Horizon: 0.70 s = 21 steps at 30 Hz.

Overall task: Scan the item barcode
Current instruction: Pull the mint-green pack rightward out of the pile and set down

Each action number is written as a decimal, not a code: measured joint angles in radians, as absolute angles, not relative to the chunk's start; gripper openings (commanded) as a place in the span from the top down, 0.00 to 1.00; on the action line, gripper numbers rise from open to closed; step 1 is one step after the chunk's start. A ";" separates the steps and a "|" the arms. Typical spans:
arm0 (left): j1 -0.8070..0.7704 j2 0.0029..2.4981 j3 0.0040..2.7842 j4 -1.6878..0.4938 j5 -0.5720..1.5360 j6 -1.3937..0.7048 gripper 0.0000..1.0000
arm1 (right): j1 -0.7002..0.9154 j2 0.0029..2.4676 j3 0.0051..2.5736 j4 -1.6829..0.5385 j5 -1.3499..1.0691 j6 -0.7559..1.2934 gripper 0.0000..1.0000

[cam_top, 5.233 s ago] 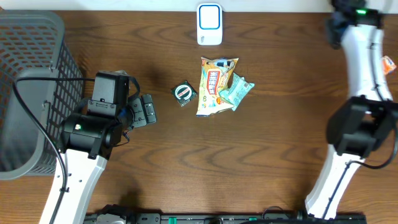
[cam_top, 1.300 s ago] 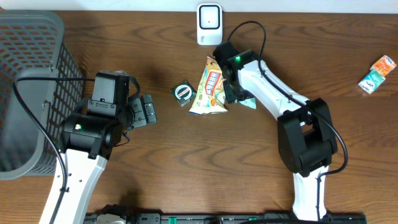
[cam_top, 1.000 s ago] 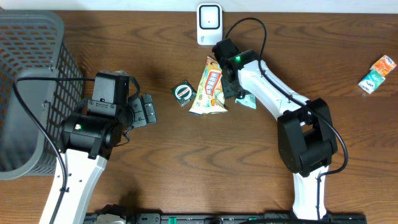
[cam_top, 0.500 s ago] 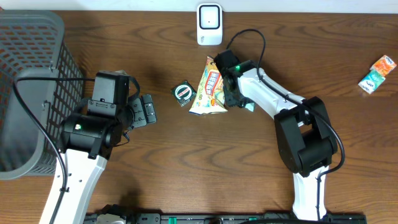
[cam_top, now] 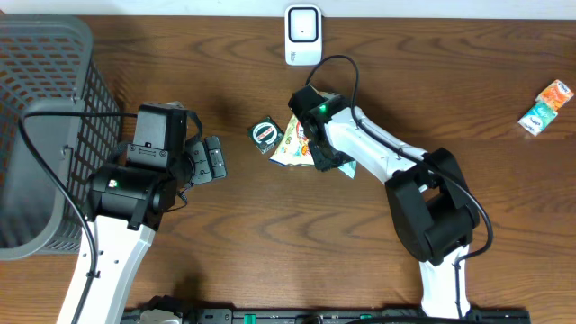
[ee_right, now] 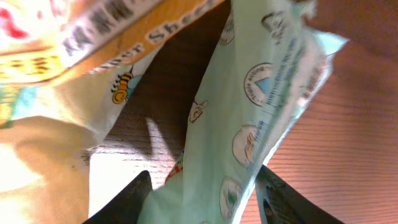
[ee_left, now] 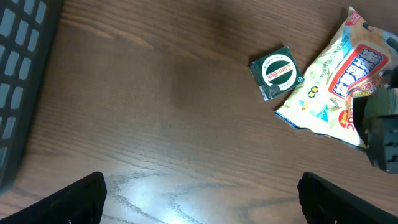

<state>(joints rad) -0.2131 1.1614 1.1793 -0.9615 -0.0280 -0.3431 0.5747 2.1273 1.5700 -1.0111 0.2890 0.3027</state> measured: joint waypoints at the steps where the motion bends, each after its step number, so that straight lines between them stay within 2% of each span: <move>1: -0.213 1.161 1.179 -0.962 -0.028 -0.343 0.02 | 0.575 2.122 1.573 -1.011 0.293 0.302 0.48; 7: -0.213 1.161 1.179 -0.962 -0.028 -0.343 0.02 | 0.537 2.093 1.585 -1.027 0.289 0.301 0.38; 12: -0.213 1.161 1.179 -0.962 -0.028 -0.343 0.02 | 0.478 2.093 1.587 -1.058 0.257 0.300 0.39; 16: -0.213 1.161 1.179 -0.962 -0.028 -0.343 0.02 | 0.428 2.093 1.588 -1.100 0.241 0.300 0.44; 21: -0.213 1.161 1.179 -0.962 -0.028 -0.343 0.02 | 0.363 2.093 1.588 -1.130 0.227 0.300 0.43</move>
<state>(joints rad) -0.2131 1.1614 1.1793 -0.9615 -0.0284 -0.3431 0.3626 2.0930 1.5883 -1.1297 0.2268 0.2996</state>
